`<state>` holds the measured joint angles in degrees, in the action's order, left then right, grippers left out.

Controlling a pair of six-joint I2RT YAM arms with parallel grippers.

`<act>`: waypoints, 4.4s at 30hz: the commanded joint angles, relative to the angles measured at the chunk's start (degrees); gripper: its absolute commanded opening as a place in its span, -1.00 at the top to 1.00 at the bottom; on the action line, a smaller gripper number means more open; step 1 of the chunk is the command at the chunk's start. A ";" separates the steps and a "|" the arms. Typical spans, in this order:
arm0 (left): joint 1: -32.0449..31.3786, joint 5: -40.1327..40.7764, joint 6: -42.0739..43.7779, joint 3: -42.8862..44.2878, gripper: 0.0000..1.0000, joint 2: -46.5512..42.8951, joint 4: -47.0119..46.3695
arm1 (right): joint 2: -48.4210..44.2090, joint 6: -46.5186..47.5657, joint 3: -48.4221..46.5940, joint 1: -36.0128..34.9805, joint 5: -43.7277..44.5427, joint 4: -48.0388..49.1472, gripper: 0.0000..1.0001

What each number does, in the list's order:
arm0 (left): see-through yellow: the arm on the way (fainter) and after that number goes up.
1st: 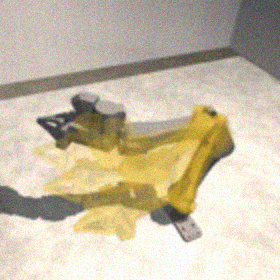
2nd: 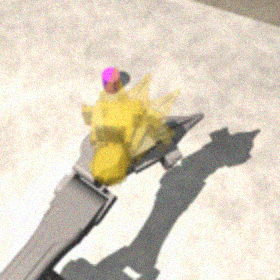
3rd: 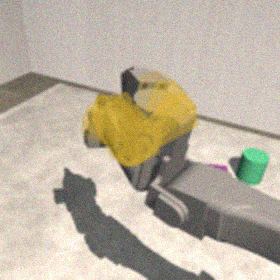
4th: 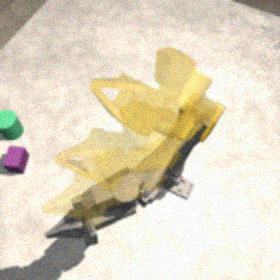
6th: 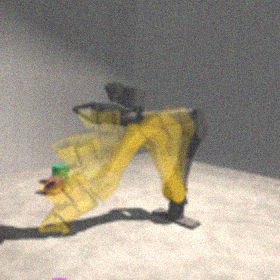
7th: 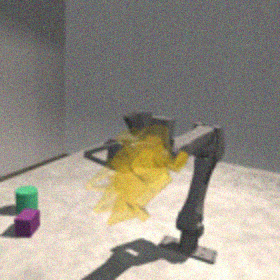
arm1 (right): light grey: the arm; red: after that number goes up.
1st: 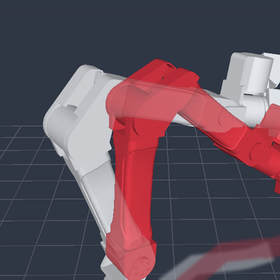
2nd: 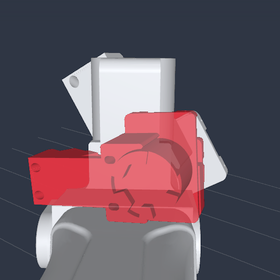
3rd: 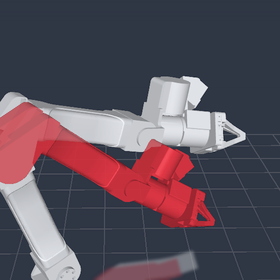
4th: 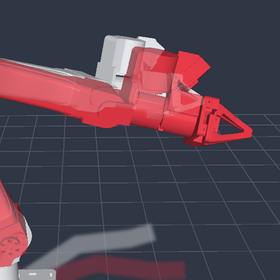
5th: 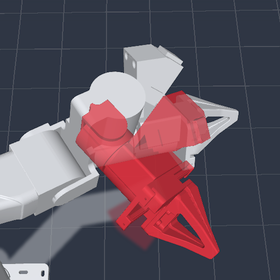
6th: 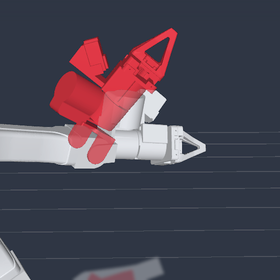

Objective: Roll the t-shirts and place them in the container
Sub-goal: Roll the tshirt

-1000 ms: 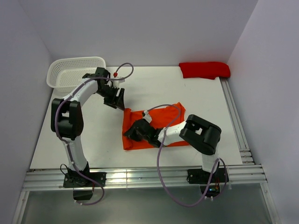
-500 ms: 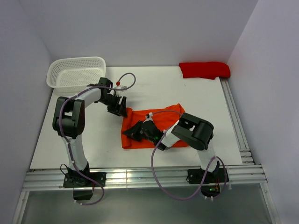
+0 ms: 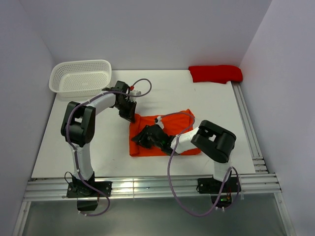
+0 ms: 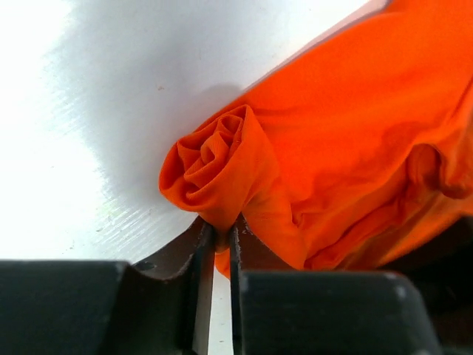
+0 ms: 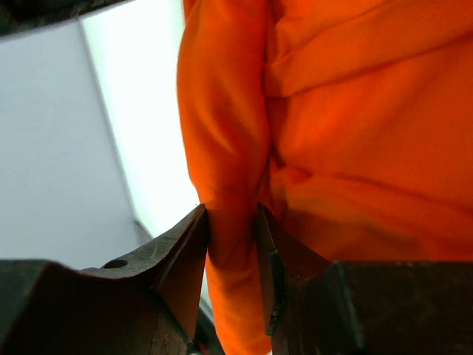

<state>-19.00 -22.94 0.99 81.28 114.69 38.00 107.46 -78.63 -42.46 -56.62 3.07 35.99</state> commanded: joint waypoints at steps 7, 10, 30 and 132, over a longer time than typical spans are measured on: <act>-1.39 11.24 0.67 4.50 0.81 2.02 2.34 | -6.38 6.91 -7.90 -7.35 10.64 -25.35 0.24; -1.56 11.95 0.94 5.21 0.81 2.46 3.31 | -5.78 5.51 -8.61 -9.29 11.78 -27.98 0.34; -4.64 17.84 0.94 9.16 0.75 3.52 7.26 | -9.03 12.61 -24.06 -13.08 21.80 -50.92 0.16; 5.38 -3.86 3.22 2.23 -0.33 -2.02 3.58 | 1.79 -1.70 1.94 3.71 -1.14 7.08 0.62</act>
<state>-12.99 -25.87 4.67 85.08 114.48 43.51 111.53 -78.87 -41.56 -53.30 -0.16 45.34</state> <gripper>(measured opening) 0.661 0.239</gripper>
